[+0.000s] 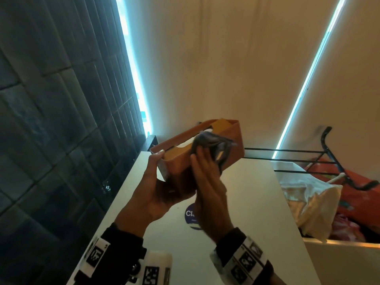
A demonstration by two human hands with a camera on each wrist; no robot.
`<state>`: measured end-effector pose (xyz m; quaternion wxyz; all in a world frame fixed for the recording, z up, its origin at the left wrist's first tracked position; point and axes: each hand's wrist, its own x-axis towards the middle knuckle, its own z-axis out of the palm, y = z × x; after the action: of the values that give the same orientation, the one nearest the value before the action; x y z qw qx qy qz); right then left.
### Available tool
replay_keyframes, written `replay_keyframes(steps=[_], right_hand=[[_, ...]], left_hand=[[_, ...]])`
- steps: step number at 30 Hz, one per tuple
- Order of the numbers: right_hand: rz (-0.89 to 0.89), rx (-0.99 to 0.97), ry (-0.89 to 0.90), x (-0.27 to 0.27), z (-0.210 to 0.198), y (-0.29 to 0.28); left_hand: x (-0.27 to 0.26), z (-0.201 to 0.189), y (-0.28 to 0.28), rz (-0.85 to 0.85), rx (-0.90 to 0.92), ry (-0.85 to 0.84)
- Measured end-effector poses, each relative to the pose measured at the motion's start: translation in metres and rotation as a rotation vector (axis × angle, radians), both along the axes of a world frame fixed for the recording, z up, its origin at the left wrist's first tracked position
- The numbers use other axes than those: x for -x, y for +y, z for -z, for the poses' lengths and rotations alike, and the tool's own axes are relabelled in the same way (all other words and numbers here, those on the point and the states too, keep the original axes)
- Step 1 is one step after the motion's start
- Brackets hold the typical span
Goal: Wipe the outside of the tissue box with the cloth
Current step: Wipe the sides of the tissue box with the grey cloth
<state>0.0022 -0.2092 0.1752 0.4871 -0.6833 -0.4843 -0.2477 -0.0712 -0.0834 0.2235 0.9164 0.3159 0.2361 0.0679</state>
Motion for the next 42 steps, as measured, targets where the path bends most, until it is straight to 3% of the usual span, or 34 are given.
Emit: replay_keyframes(steps=[3,5,7,10,12,16,19,21,24,26,28,31,33,34,38,42], right_hand=[[-0.222,0.188,-0.168,0.019,0.007,-0.009],[-0.226,0.27,-0.268,0.005,0.009,-0.019],[-0.149,0.257,-0.199,-0.017,0.013,-0.027],[0.118,0.061,0.033,-0.047,0.012,-0.033],[0.174,-0.001,0.084,-0.04,0.014,-0.03],[-0.142,0.136,-0.119,0.016,0.025,-0.028],[-0.192,0.23,-0.195,0.003,0.026,-0.036],[-0.113,0.157,-0.06,-0.025,0.021,-0.038],[0.219,0.02,0.155,-0.066,0.009,-0.037],[0.271,-0.018,0.171,-0.064,0.002,-0.031],[0.11,0.009,0.119,-0.036,-0.002,-0.025],[-0.2,0.2,-0.049,0.011,0.007,-0.025],[-0.176,0.251,-0.213,0.003,0.017,-0.026],[-0.143,0.245,-0.204,-0.009,0.02,-0.025],[0.063,0.017,0.082,-0.025,0.0,-0.018],[-0.183,0.153,-0.172,0.015,0.006,-0.017]], left_hand=[[0.003,-0.001,-0.001,0.031,0.003,-0.071],[0.006,-0.002,0.0,0.045,0.01,-0.055],[0.009,0.002,0.003,0.016,0.002,0.006],[0.009,0.003,0.003,-0.028,-0.022,0.081],[0.008,0.002,0.002,-0.037,-0.012,0.074],[0.002,-0.004,-0.003,0.014,-0.035,-0.018],[0.002,-0.005,-0.001,0.04,-0.052,-0.013],[0.004,-0.004,0.003,0.004,-0.036,0.023],[0.006,-0.006,0.003,-0.024,-0.048,0.073],[0.004,-0.007,0.001,-0.018,-0.034,0.074],[0.001,-0.006,-0.003,-0.012,-0.038,0.054],[-0.002,-0.004,-0.006,0.008,-0.06,-0.012],[0.0,-0.001,-0.005,0.003,-0.063,-0.001],[0.001,0.0,-0.005,-0.013,-0.055,0.009],[0.001,0.003,-0.01,-0.033,-0.061,0.048],[0.003,0.002,-0.013,0.016,-0.004,-0.049]])
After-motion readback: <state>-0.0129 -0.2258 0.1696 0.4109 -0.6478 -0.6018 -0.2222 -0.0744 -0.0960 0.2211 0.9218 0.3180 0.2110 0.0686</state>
